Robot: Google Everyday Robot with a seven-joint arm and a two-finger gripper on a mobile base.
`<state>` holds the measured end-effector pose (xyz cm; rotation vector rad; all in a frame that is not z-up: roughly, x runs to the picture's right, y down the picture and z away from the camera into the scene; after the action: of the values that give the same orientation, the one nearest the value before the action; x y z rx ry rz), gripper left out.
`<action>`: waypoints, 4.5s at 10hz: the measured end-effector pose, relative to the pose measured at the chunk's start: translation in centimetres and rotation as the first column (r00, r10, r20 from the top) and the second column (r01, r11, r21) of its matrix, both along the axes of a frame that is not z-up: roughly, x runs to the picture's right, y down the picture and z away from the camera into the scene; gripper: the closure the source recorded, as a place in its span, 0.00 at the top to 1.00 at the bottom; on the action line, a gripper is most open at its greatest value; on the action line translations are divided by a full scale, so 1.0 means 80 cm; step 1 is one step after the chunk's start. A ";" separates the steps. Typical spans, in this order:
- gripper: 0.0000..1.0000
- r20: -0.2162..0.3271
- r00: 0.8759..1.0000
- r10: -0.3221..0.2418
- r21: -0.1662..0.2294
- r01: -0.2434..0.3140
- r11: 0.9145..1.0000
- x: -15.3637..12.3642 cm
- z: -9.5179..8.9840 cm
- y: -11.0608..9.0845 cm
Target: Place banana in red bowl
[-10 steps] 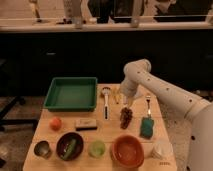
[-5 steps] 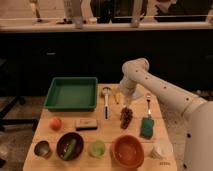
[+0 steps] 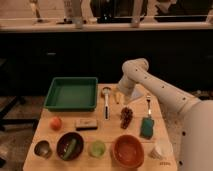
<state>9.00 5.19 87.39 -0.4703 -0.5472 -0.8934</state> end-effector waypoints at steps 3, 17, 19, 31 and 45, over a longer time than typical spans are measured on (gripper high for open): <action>0.69 0.073 0.995 -0.070 -0.013 0.071 0.997 -0.017 0.023 -0.004; 0.69 0.077 0.996 -0.041 -0.080 0.047 0.996 0.007 0.114 -0.036; 0.69 0.063 0.998 -0.029 -0.090 0.035 0.995 0.012 0.119 -0.035; 0.69 0.023 1.000 0.008 -0.152 -0.005 0.988 0.020 0.123 -0.001; 0.28 -0.035 0.998 0.053 -0.211 -0.059 0.976 0.024 0.137 0.011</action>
<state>10.95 6.04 98.32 -0.6567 -0.6295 -0.7763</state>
